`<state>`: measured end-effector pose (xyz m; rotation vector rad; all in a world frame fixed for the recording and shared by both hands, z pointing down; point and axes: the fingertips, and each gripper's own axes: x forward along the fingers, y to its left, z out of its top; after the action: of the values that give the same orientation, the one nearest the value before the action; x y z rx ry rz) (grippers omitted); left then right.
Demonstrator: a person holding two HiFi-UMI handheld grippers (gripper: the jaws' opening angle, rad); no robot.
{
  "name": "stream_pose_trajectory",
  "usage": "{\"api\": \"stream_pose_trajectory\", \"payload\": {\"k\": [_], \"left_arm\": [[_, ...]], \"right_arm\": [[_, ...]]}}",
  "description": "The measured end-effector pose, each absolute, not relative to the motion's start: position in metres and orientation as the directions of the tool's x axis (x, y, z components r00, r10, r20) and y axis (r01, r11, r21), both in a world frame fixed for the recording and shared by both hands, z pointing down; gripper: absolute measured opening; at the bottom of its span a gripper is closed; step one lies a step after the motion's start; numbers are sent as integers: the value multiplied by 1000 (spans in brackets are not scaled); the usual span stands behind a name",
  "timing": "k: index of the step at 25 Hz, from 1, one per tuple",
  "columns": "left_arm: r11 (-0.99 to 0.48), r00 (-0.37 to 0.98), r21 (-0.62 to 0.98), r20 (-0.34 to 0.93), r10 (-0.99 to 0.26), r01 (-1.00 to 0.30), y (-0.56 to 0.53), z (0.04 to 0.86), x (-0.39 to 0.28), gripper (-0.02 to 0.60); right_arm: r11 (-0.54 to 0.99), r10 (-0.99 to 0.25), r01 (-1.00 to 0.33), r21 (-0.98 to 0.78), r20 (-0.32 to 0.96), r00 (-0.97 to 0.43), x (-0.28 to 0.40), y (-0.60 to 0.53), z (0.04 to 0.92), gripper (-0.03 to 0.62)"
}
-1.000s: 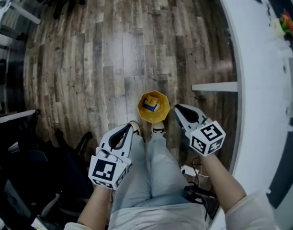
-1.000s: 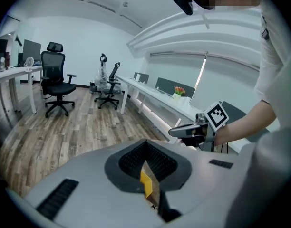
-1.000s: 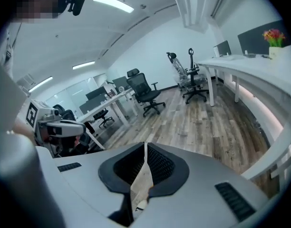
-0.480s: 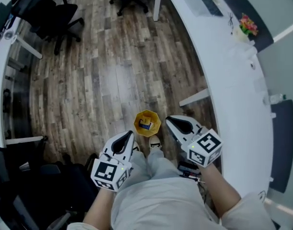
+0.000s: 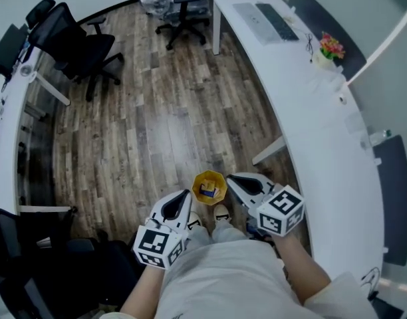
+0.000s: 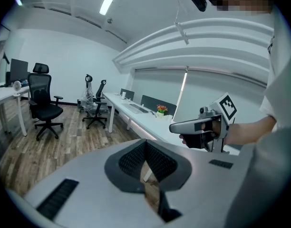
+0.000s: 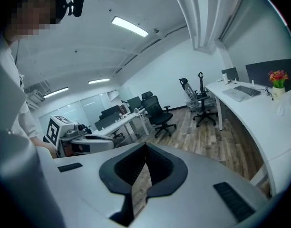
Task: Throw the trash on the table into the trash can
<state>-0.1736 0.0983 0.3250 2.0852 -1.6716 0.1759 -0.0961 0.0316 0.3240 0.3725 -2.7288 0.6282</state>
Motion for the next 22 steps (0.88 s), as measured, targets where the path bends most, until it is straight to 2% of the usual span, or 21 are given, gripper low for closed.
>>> {"api": "stream_pose_trajectory", "payload": {"k": [22], "left_arm": [[-176, 258, 240, 371, -892, -955, 96, 307, -154, 0]], "right_arm": [[879, -72, -214, -426, 325, -943, -97, 49, 315, 31]]}}
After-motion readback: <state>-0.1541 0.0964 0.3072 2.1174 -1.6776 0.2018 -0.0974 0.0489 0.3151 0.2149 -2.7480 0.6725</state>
